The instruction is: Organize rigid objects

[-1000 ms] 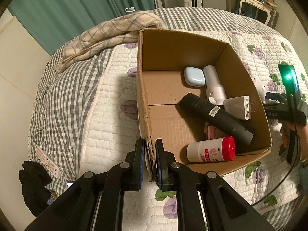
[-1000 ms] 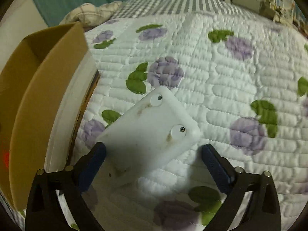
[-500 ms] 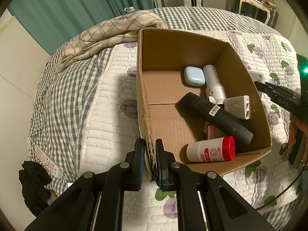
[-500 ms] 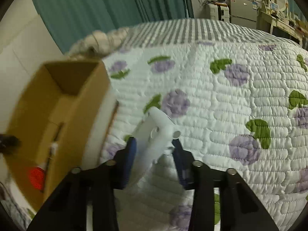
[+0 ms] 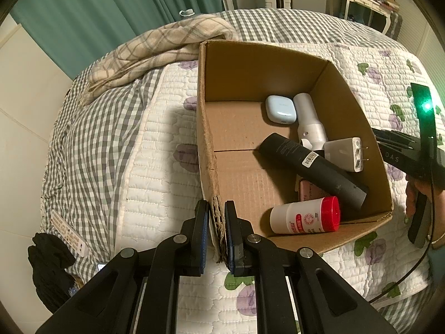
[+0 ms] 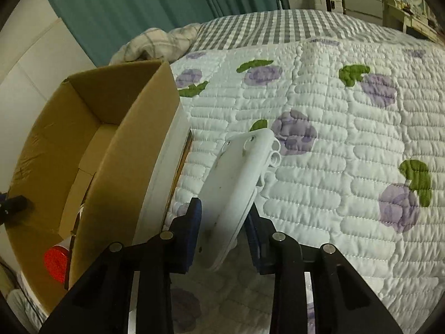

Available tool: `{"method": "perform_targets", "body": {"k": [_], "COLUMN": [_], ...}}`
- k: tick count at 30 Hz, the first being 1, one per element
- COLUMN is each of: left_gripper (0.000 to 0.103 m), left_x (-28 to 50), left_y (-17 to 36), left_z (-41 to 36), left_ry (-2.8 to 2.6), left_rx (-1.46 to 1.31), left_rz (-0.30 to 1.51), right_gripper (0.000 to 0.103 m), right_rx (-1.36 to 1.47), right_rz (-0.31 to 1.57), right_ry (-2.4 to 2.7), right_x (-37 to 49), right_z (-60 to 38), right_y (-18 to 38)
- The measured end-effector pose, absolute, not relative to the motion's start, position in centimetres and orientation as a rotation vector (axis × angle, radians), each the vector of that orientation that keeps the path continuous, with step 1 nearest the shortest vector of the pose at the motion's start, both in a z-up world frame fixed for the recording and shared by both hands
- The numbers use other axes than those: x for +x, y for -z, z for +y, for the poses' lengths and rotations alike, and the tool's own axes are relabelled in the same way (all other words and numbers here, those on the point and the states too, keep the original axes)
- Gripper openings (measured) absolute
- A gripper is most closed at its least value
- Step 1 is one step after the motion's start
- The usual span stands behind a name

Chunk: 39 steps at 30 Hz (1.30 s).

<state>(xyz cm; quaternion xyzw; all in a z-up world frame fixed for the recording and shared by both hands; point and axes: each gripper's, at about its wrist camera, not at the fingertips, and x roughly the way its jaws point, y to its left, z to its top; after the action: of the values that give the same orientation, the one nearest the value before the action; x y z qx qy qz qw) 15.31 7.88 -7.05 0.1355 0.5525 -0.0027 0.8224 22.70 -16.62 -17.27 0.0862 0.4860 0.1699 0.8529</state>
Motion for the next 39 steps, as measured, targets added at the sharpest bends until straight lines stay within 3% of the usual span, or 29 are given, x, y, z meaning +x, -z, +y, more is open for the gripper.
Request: {"method": "perform_targets", "body": {"k": [5, 15, 24, 26, 31, 34, 39], "left_gripper": [0.01, 0.01, 0.01, 0.01, 0.01, 0.01, 0.01], "left_x": [15.3, 15.2, 15.2, 15.2, 15.3, 15.3, 15.2], "left_y": [7.1, 7.0, 7.0, 7.0, 6.9, 6.9, 6.9], "left_z": [7.8, 7.7, 7.6, 7.7, 7.7, 7.8, 7.8], "left_ry": [0.004, 0.002, 0.004, 0.006, 0.008, 0.016, 0.021], "left_rx": [0.29, 0.291, 0.286, 0.283, 0.281, 0.277, 0.274], "left_rz": [1.175, 1.176, 1.175, 1.175, 1.175, 1.173, 1.17], "right_gripper": [0.016, 0.013, 0.006, 0.0, 0.0, 0.0, 0.0], "right_rx": [0.09, -0.024, -0.076, -0.087, -0.121, -0.126, -0.133], "right_rz": [0.943, 0.81, 0.663, 0.623, 0.569, 0.59, 0.772], "right_ry": [-0.35, -0.284, -0.338, -0.354, -0.413, -0.447, -0.454], "right_x": [21.3, 20.0, 19.4, 19.0, 19.0, 19.4, 21.0], "right_z": [-16.7, -17.5, -15.4, -14.7, -12.3, -11.5, -11.8], "right_y": [15.2, 10.8, 3.1, 1.6, -2.0, -2.0, 2.9]}}
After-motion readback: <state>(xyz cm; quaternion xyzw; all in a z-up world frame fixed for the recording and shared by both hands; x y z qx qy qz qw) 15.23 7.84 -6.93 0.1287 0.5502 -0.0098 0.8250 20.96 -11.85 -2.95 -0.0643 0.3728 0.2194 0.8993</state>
